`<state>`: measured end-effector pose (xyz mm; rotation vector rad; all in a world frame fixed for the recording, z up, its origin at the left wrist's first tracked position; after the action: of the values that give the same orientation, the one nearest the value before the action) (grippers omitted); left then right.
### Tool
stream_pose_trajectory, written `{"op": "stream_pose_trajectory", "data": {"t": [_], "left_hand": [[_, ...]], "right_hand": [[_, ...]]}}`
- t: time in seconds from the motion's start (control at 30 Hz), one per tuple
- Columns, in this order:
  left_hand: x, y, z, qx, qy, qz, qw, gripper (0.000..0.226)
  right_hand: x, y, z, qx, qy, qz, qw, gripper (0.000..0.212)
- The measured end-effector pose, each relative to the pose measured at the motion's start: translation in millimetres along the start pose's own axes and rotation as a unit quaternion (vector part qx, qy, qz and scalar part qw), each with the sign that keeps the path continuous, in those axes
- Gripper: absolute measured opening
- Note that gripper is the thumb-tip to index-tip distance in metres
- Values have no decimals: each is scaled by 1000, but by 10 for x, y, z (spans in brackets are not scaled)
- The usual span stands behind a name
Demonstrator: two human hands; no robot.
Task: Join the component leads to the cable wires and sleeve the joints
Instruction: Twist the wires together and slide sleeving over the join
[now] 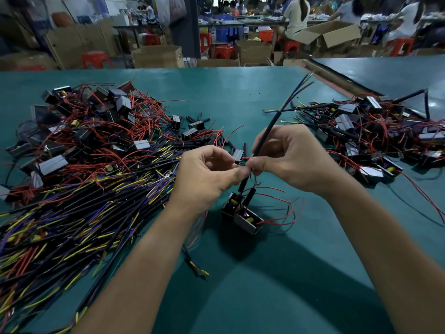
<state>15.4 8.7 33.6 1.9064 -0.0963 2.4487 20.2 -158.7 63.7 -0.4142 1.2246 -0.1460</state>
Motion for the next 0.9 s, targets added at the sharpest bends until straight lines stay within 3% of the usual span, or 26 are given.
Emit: {"op": "stream_pose_trajectory", "data": {"t": [0.1,0.2,0.63,0.9], "left_hand": [[-12,-34,-12,-67,-60,24,996,29],[-26,-25,-36,-99,-78,55,990,15],[-56,38,-20,-58,-36,-3,998,7],[-50,50,-27,-90,-37,17,995,8]], "right_hand": [[20,-15,-3,0,9,2,1000,22],[29,-13,-3,2,7,-1,1000,21],[27,2,-10,-9,-8,-22,1000,12],[-13,41,-24,-3,-27,-64,998,15]]}}
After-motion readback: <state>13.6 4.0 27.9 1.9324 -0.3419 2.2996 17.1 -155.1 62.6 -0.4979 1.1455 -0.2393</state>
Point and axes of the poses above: each hand's wrist, its own z-axis towards the middle knuckle, its own y-axis out of the palm, x = y × z, the point moved 2 cm from there along z, towards the middle knuckle, and after that the axes turned 3 degrees about y, right-handed, at the moved point
